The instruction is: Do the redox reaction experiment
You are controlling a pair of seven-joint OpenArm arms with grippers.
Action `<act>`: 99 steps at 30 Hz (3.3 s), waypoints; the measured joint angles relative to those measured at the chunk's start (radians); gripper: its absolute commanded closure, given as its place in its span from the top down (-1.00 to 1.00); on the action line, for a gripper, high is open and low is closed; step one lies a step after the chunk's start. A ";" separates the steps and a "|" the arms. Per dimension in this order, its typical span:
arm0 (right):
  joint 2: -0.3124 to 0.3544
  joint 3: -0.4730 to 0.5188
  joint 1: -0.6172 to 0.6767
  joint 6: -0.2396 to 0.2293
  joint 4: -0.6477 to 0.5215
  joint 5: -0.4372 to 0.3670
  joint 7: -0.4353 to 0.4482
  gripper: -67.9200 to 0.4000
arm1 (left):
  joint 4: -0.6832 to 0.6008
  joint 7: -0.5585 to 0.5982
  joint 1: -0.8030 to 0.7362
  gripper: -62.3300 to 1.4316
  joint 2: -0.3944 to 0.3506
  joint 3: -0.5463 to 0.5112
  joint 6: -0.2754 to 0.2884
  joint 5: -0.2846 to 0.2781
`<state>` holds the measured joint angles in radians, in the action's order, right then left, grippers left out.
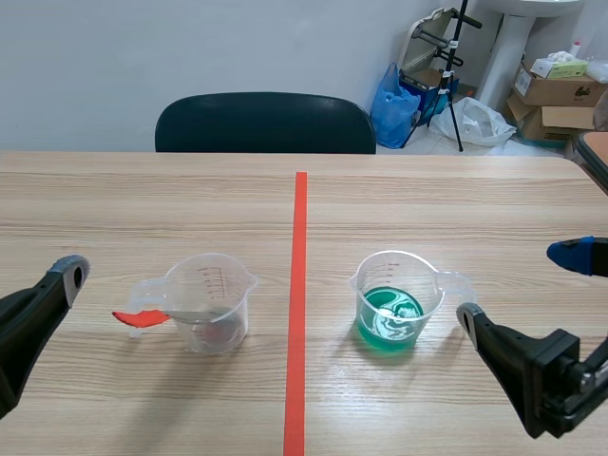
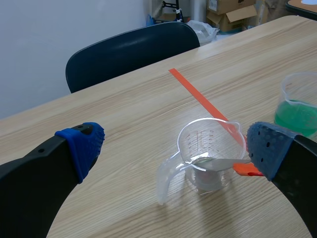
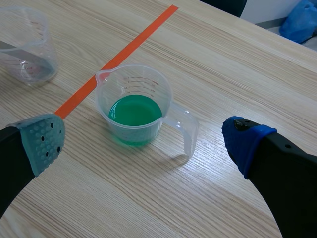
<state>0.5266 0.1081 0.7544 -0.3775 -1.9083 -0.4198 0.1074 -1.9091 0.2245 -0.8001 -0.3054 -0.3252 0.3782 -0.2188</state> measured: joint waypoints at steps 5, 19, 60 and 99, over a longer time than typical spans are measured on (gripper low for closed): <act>0.000 0.000 0.000 0.000 0.000 0.000 0.002 1.00 | 0.000 -0.005 0.000 0.97 0.001 0.000 0.000 -0.011; 0.000 0.000 0.000 0.000 0.000 0.000 0.003 1.00 | 0.000 -0.005 0.000 0.97 0.001 0.000 0.000 -0.011; 0.000 -0.510 -0.476 -0.074 0.000 0.035 -0.269 1.00 | 0.000 0.008 -0.127 0.97 0.001 0.000 -0.114 -0.011; -0.135 -0.859 -0.631 -0.043 0.324 0.461 0.263 1.00 | 0.202 0.443 -0.516 0.97 0.217 -0.187 -0.132 0.253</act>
<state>0.3920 -0.7506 0.1238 -0.4206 -1.5845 0.0410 0.3702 -1.7073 0.6674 -1.3159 -0.0887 -0.5121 0.2466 0.0341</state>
